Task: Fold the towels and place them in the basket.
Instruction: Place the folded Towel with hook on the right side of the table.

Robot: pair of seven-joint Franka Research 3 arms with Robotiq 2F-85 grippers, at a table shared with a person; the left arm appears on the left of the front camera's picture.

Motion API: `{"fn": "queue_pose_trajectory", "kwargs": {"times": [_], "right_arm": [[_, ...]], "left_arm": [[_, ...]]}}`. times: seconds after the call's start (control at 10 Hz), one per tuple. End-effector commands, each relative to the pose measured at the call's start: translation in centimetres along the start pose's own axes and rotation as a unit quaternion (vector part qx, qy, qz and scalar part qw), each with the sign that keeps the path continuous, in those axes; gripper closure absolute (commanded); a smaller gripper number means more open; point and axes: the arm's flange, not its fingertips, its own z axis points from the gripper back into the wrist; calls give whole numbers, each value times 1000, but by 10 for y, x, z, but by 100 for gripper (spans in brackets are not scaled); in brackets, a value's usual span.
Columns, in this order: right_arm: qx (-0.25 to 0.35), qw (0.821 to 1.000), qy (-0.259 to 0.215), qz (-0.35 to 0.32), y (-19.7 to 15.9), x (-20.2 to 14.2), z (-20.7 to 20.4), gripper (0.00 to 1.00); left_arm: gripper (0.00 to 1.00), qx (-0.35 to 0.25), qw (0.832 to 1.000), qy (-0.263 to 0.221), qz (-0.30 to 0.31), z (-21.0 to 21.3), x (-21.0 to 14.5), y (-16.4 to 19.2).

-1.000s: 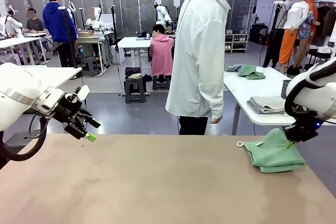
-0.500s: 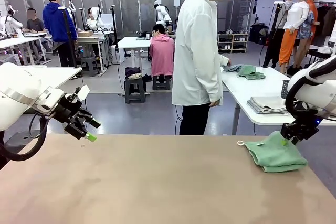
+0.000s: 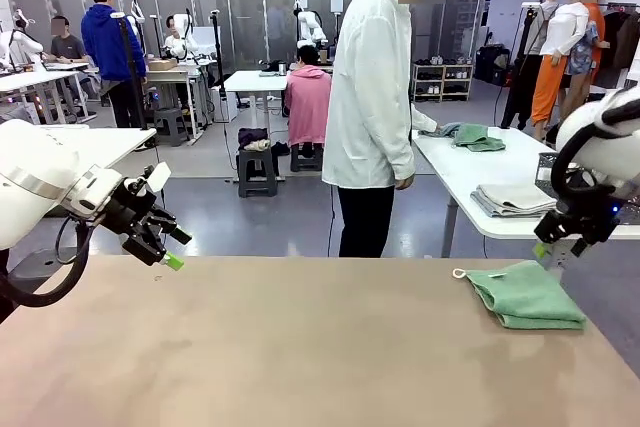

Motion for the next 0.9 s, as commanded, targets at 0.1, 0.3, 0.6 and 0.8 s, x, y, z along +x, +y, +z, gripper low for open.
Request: {"fn": "queue_pose_trajectory", "kwargs": {"times": [0.1,0.3,0.6,0.8], "right_arm": [[42,998,-13,-38,132,-67,93,0],[53,994,-47,-86,212,-93,119,0],[71,992,-57,-83,283,-104,122,0],[42,994,-49,-89,311,-102,114,0]], "left_arm": [[1,1,1000,1,-1,0,1,1],[1,1,1000,1,-1,0,1,1],[1,1,1000,1,-1,0,1,1],[1,1,1000,1,-1,0,1,1]]}}
